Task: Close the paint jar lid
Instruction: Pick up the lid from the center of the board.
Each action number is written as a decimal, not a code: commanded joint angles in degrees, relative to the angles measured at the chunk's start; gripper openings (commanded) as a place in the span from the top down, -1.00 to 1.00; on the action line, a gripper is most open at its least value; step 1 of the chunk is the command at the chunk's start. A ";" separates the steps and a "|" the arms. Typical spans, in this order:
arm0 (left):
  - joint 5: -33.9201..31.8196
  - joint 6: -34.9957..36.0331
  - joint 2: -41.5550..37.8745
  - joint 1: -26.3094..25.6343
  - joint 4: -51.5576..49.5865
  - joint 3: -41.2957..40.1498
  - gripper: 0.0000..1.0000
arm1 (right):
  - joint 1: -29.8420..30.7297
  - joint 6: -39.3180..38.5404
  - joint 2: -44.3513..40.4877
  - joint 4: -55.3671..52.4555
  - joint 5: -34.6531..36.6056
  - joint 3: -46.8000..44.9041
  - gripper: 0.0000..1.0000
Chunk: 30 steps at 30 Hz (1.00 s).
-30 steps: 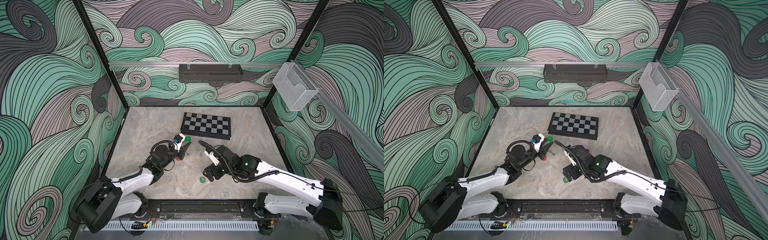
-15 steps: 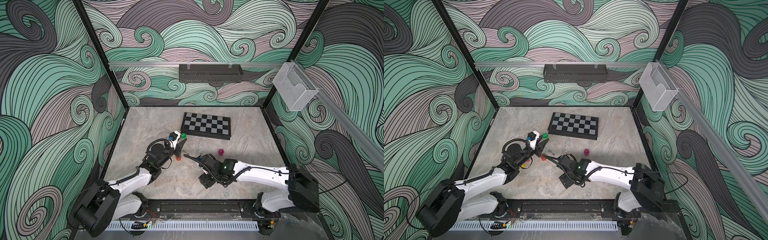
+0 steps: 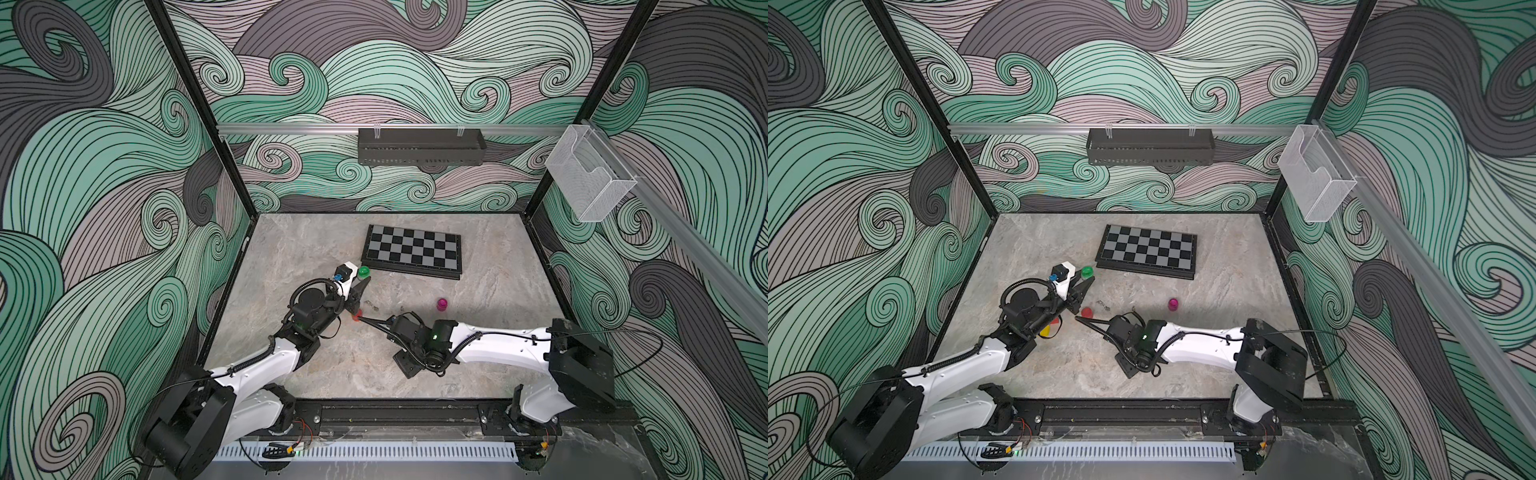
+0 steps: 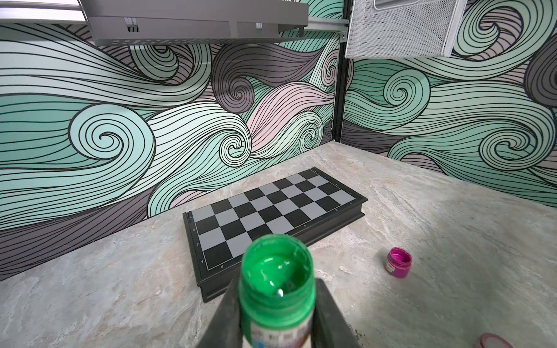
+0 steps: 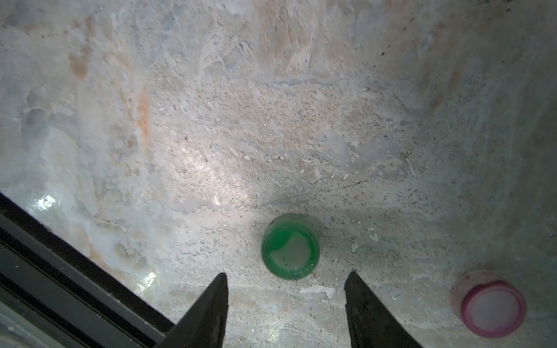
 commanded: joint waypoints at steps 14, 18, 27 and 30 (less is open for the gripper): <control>0.40 0.28 -2.53 0.45 -1.42 0.01 0.76 | 0.13 3.07 5.08 2.06 0.61 3.36 0.08; 0.40 0.43 -3.16 0.45 -1.89 -0.13 0.76 | 0.10 3.20 5.71 1.76 0.30 3.65 0.10; 0.48 0.47 -4.28 0.45 -2.82 -0.47 0.76 | 0.13 3.55 7.13 1.42 0.04 4.31 0.18; 0.44 0.45 -4.24 0.45 -2.82 -0.54 0.76 | 0.09 3.88 7.33 1.11 0.32 4.39 0.19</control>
